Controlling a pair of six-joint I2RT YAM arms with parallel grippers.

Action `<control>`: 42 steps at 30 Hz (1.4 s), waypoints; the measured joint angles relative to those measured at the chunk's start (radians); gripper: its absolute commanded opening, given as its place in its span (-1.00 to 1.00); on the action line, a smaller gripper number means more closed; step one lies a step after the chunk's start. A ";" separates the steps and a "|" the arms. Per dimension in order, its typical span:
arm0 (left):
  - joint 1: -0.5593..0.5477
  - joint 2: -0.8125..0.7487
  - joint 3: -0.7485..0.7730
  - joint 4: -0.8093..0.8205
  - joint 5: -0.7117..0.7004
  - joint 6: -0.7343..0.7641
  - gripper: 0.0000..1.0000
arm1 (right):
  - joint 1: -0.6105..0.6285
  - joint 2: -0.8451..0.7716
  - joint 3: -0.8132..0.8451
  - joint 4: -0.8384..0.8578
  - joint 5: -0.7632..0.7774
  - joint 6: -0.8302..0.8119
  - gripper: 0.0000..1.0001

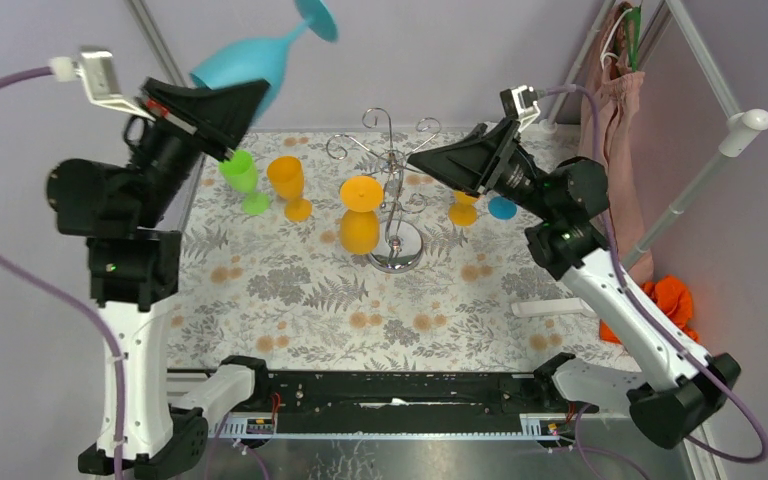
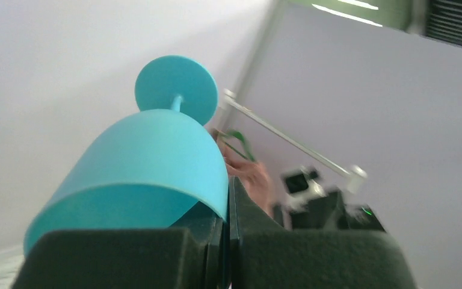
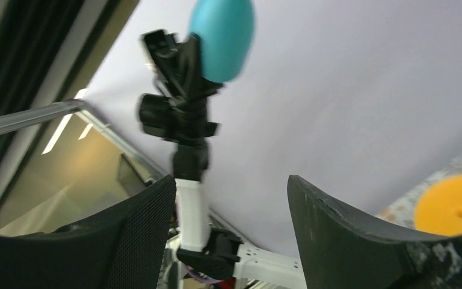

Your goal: Take the wine glass off the wine glass rack

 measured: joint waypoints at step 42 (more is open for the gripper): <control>0.242 0.468 -0.076 -1.119 -0.526 0.471 -1.00 | 0.000 -0.023 0.142 -0.763 0.206 -0.488 0.52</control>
